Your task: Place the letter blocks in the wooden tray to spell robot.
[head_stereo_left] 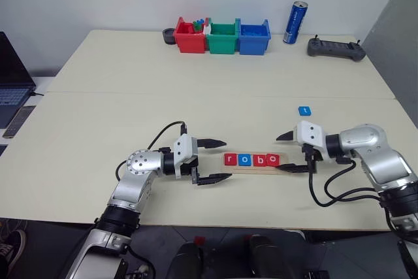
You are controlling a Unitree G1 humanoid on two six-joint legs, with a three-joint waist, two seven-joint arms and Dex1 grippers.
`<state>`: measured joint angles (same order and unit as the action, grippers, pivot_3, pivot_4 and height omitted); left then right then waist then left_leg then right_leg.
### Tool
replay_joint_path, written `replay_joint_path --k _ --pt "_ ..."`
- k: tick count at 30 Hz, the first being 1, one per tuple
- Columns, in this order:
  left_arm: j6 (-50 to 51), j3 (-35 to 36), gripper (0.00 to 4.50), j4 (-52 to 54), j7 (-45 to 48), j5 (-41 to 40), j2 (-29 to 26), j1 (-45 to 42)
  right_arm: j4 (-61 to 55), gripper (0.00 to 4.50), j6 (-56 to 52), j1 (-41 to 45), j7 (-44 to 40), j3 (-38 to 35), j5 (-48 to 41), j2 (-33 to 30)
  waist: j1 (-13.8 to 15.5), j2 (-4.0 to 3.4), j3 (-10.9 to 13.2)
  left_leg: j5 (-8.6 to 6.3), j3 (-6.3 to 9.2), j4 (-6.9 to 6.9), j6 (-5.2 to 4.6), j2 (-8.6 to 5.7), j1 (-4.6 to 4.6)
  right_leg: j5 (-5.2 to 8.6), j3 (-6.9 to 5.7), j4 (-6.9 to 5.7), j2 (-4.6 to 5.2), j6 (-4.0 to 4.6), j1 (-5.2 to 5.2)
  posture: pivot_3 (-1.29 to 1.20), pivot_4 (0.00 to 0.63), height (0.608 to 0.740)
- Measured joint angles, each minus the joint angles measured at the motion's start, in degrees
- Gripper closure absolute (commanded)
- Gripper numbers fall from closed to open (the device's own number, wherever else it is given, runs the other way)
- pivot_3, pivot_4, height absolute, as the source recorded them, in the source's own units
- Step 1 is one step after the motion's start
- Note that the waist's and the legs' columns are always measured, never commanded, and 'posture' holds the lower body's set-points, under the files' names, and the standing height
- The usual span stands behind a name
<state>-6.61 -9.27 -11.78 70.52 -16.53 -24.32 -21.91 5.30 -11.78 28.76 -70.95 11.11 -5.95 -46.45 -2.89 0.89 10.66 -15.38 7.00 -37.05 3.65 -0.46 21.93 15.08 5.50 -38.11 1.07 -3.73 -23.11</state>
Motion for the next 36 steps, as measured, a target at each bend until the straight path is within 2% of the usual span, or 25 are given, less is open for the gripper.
replay_joint_path --k 1,7,12,36 --pt "0.0 0.0 0.0 0.0 0.0 0.0 0.0 0.0 0.0 0.57 0.0 -0.3 0.0 -0.8 -0.1 -0.6 0.0 0.0 0.0 0.0 0.0 0.0 0.0 0.0 0.0 0.0 0.0 0.0 0.0 0.0 0.0 0.0 0.15 0.74" --pt "0.0 0.0 0.0 0.0 0.1 0.0 0.0 0.0 0.0 2.62 0.2 -2.0 0.3 -1.5 -0.5 -1.1 -0.2 0.0 0.0 0.0 -0.02 0.0 0.0 0.01 -0.01 0.0 0.01 -0.02 0.0 0.0 0.0 0.0 0.15 0.74" --pt "-0.1 0.0 0.0 -0.1 0.1 0.0 0.0 -0.2 0.2 4.44 0.8 -1.7 2.7 -1.0 0.2 1.7 -0.3 0.0 0.0 0.0 -0.01 0.0 0.0 0.01 -0.01 0.0 0.01 -0.03 -0.01 0.0 -0.01 0.0 0.15 0.74" --pt "0.0 0.0 0.0 -0.1 0.0 0.0 -0.2 -0.3 4.1 4.48 6.9 1.0 3.6 3.2 4.6 6.5 -0.3 -0.01 0.0 0.0 0.0 0.0 0.0 0.01 -0.01 0.0 0.01 -0.03 0.0 0.0 -0.01 0.0 0.15 0.74"
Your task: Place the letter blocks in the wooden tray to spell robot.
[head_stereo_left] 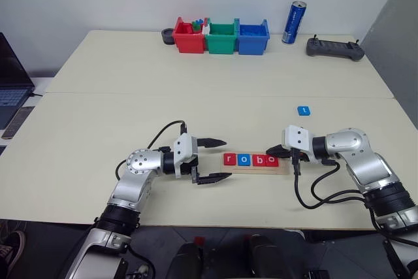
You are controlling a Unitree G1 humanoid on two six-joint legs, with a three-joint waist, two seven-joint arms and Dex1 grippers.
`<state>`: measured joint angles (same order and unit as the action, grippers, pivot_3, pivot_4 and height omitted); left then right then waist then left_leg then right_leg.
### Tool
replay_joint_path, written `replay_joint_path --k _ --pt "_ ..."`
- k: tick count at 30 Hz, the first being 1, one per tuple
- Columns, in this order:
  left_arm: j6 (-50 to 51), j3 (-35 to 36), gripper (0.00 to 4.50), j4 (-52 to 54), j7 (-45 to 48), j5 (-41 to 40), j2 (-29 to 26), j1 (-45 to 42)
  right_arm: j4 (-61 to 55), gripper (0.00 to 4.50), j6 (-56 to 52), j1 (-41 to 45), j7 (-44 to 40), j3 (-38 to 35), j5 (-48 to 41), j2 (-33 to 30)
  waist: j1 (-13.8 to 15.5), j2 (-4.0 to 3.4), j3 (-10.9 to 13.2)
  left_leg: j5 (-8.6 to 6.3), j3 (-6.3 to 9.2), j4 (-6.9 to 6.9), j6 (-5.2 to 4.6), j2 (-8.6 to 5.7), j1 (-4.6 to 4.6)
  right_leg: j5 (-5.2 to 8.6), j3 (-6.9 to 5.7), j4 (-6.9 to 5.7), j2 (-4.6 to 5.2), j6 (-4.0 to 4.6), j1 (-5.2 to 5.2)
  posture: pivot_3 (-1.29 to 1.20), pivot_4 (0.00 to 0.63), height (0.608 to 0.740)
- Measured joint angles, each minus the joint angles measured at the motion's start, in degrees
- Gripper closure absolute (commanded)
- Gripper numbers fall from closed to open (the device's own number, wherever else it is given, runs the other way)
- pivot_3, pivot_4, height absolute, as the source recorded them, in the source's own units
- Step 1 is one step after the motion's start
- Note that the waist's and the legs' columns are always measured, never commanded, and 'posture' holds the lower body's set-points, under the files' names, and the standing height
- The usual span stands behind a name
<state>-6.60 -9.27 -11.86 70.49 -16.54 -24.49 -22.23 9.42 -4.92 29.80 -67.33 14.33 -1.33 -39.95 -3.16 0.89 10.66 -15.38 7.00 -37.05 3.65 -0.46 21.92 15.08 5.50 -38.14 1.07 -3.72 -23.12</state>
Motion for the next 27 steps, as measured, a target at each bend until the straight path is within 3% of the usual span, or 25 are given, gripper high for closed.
replay_joint_path --k 12,27 --pt "0.4 0.1 0.0 0.1 0.1 -0.4 -0.1 0.1 -3.9 4.48 -2.3 -0.5 -0.2 -1.2 -2.1 -1.5 0.0 0.0 0.0 0.0 0.01 0.0 0.0 0.0 0.01 0.0 0.0 0.0 0.0 0.0 0.0 0.0 0.15 0.74" --pt "6.3 4.1 0.0 7.0 -1.3 -7.1 -0.1 3.8 -9.2 4.48 -5.9 -9.1 -1.5 -6.4 -6.5 -8.0 -0.1 0.0 0.0 0.0 -0.02 0.0 0.0 0.02 -0.02 0.0 0.02 -0.02 -0.01 0.0 0.0 0.0 0.15 0.74"
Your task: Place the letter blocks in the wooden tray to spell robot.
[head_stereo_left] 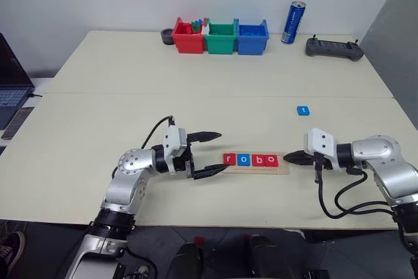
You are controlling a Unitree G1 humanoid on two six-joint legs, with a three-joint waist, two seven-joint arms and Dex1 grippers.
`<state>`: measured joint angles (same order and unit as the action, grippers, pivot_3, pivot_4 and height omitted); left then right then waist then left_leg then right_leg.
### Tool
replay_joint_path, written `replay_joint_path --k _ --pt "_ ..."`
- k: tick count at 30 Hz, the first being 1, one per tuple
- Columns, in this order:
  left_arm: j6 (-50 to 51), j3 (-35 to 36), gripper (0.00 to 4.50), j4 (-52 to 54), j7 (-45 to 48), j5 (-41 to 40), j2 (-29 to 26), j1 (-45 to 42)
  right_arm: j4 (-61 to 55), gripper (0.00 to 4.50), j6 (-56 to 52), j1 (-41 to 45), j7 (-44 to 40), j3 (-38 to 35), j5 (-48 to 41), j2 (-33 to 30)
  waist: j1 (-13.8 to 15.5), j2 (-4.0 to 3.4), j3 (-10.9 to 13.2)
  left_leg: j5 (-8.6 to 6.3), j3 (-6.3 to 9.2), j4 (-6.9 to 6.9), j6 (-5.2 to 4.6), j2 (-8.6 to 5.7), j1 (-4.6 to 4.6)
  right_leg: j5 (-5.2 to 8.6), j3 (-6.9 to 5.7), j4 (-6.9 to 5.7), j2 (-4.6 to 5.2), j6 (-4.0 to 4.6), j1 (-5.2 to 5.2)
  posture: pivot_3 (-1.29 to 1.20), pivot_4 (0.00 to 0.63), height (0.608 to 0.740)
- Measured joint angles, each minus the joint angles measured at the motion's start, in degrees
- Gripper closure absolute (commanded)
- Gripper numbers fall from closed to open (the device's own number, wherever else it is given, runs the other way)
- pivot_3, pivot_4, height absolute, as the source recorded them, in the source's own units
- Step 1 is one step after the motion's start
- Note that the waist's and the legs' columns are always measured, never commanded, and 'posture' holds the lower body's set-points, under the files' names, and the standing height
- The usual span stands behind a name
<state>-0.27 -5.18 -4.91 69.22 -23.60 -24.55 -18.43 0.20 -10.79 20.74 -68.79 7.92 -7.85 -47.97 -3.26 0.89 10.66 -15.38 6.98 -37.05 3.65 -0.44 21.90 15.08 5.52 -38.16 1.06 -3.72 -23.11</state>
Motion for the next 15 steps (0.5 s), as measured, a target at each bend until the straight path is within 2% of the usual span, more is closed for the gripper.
replay_joint_path --k 15 --pt "0.0 0.0 0.0 0.4 -1.2 0.1 -0.3 0.6 5.3 4.48 4.7 2.8 -0.1 3.4 2.8 1.7 0.2 0.0 0.0 0.0 0.01 -0.01 0.0 -0.01 0.01 0.0 -0.01 0.01 0.01 0.0 0.01 0.0 0.15 0.74"
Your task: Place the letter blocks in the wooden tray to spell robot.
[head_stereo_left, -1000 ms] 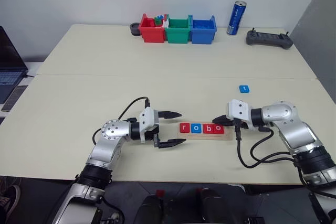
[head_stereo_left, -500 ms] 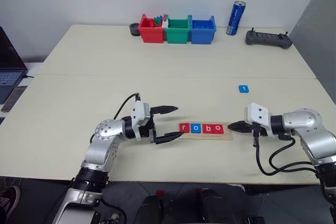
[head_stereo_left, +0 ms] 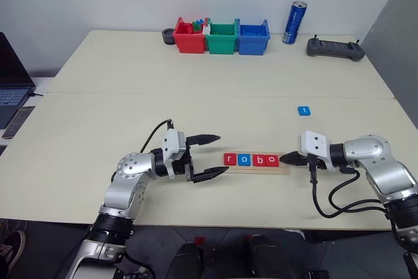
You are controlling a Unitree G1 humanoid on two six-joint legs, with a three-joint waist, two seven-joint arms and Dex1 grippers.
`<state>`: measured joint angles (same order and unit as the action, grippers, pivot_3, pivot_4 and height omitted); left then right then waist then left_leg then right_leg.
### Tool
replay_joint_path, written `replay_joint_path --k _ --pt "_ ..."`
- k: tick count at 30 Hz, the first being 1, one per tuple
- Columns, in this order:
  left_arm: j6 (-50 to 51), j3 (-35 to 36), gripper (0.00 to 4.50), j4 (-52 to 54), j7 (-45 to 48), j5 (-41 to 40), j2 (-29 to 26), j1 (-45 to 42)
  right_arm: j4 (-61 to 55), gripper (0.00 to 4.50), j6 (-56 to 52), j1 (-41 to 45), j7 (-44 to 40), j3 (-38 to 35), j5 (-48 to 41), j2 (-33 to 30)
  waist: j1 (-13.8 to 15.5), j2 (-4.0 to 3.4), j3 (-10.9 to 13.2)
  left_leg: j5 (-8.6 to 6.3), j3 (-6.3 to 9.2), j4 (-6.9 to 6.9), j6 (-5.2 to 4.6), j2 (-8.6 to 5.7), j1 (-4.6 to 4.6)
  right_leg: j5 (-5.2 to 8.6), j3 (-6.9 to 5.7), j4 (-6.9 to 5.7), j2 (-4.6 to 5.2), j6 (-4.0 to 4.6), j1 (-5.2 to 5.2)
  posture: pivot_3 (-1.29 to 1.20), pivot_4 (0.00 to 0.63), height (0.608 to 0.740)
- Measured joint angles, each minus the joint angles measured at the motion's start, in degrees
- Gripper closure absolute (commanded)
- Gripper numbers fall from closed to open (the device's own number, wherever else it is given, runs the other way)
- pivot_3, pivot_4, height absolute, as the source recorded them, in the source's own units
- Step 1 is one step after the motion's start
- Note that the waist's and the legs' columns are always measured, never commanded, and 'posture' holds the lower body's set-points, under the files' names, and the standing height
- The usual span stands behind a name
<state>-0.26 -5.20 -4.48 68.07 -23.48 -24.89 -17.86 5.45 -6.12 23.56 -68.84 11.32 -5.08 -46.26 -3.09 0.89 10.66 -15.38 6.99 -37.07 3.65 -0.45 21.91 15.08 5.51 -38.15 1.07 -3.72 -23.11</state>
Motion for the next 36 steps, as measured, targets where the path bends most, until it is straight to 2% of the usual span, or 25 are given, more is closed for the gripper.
replay_joint_path --k 14,31,36 --pt "0.0 -0.1 0.0 0.0 -0.1 0.1 -0.2 0.1 2.0 4.48 2.8 0.8 0.2 1.2 1.7 1.1 0.0 0.0 0.0 0.0 0.0 0.0 0.0 0.0 -0.01 0.0 0.0 -0.01 0.0 0.0 0.0 0.0 0.15 0.74" --pt "1.1 0.1 0.0 2.2 -0.1 -0.1 -1.6 0.3 0.9 4.48 0.1 2.4 0.0 1.3 1.5 2.5 -0.1 0.0 0.0 0.0 0.0 0.0 0.0 0.01 0.0 0.0 0.0 -0.01 0.0 0.0 0.0 0.0 0.15 0.74" --pt "1.6 2.0 0.0 3.7 -0.9 -1.4 -2.5 2.4 -1.7 4.48 -1.5 2.1 0.1 1.0 0.4 2.2 -0.1 0.0 0.0 0.0 0.02 0.0 0.0 0.01 0.0 0.0 0.0 0.0 0.0 0.0 -0.01 0.0 0.15 0.74"
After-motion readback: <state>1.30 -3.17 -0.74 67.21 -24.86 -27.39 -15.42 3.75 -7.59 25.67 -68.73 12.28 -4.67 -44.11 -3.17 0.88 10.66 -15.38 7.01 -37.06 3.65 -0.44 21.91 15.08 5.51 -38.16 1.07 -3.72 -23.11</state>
